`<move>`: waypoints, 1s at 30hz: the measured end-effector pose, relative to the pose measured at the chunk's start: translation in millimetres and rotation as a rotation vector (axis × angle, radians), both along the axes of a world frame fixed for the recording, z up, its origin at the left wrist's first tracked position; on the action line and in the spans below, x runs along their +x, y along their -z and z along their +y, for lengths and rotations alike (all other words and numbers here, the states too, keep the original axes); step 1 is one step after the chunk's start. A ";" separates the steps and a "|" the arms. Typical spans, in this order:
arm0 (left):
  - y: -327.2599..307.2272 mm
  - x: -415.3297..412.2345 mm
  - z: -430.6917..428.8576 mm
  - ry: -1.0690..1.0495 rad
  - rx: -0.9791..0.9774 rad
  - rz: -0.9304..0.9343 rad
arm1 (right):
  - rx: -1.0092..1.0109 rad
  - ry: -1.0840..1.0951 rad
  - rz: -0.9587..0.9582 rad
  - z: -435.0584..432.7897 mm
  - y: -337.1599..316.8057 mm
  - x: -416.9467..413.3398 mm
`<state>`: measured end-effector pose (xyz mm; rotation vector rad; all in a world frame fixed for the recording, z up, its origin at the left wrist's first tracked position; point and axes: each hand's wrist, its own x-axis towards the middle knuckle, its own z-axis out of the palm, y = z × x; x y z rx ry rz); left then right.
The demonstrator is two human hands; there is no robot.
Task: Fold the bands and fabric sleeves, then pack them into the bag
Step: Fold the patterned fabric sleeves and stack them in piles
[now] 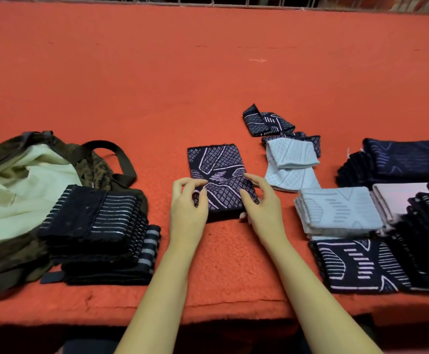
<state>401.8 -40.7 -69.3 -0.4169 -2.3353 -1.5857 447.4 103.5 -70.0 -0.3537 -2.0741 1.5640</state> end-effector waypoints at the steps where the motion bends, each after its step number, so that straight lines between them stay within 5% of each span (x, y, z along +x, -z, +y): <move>1: 0.7 0.4 0.1 0.008 -0.009 0.002 | 0.008 0.018 0.028 0.3 0.6 0.6; 7: 6.0 4.0 2.5 -0.129 -0.313 0.079 | 0.221 0.058 0.065 1.7 5.3 4.0; 12: 7.8 1.1 5.6 0.097 -0.279 0.118 | 0.471 0.167 -0.031 -0.1 12.2 2.2; 17: 9.8 0.2 5.4 0.186 -0.362 0.050 | 0.447 -0.010 -0.102 1.7 11.6 2.6; 30: 8.4 6.1 2.8 0.308 -0.451 0.058 | 0.322 -0.046 -0.124 1.9 6.9 3.0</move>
